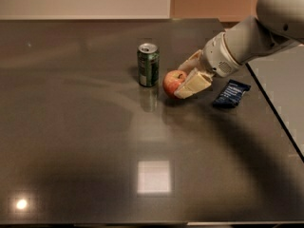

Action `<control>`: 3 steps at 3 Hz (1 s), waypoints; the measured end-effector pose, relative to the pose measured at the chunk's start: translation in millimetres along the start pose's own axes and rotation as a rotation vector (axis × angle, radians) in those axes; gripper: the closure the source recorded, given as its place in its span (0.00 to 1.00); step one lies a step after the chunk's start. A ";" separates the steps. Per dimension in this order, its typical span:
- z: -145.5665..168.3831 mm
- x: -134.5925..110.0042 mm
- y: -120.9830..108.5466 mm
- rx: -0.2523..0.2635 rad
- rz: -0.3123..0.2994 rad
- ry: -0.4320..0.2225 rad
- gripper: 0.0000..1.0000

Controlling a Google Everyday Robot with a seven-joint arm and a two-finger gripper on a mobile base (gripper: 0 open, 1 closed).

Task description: Move apple near green can

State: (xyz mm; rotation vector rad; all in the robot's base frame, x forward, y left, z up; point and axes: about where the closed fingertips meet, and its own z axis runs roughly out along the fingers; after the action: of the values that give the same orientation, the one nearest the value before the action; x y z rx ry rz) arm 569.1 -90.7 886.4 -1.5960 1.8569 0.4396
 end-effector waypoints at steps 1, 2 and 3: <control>7.9 4.6 -11.7 0.013 0.015 -0.002 1.00; 15.3 8.1 -19.0 0.019 0.033 -0.012 0.83; 19.9 7.6 -22.9 0.021 0.040 -0.025 0.61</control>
Offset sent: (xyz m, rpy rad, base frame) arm 0.0326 -0.0045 -0.0203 0.0364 0.0061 -0.0629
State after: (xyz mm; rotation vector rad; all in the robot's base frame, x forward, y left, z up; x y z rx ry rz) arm 595.8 -88.7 870.3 -1.5347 1.8716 0.4546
